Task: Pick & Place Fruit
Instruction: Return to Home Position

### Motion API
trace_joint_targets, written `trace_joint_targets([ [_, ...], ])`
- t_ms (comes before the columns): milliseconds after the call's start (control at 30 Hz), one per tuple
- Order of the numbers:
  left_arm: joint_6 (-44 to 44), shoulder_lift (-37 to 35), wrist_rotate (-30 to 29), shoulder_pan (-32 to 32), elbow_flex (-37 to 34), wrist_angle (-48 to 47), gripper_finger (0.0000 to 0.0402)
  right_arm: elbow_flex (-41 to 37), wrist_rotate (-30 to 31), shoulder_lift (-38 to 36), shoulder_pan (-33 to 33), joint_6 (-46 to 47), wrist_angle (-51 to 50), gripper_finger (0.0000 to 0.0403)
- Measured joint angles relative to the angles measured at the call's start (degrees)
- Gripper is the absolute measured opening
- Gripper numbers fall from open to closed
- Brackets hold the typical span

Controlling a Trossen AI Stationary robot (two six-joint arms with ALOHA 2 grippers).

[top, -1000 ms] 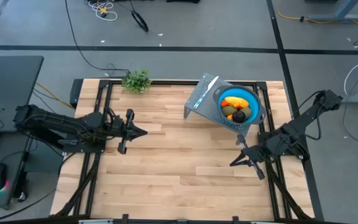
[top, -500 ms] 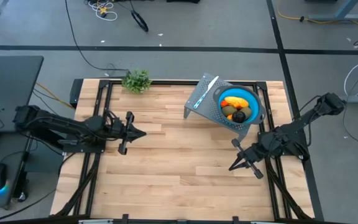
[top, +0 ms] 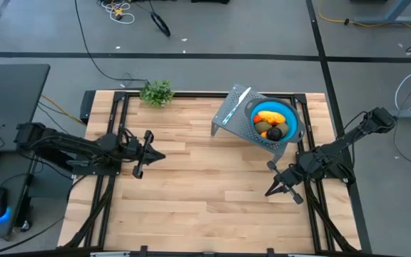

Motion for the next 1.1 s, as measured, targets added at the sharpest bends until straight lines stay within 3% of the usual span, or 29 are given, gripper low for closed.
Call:
trace_joint_targets([
  [133, 0.14, -1.65, 0.21, 0.16, 0.0, -0.1, 0.0006, -1.99, 0.05, -2.12, -0.04, 1.13, -0.84, 0.0003],
  [800, 0.83, -22.85, 0.23, 1.38, -0.04, -21.37, 0.0005, -3.55, -0.05, -17.48, -2.16, 1.54, -14.83, 0.0003],
  [1100, 0.83, -28.28, -3.86, 1.38, -0.04, -27.67, 0.0008, -3.55, -5.45, -19.64, -2.14, -1.16, -14.61, 0.0003],
])
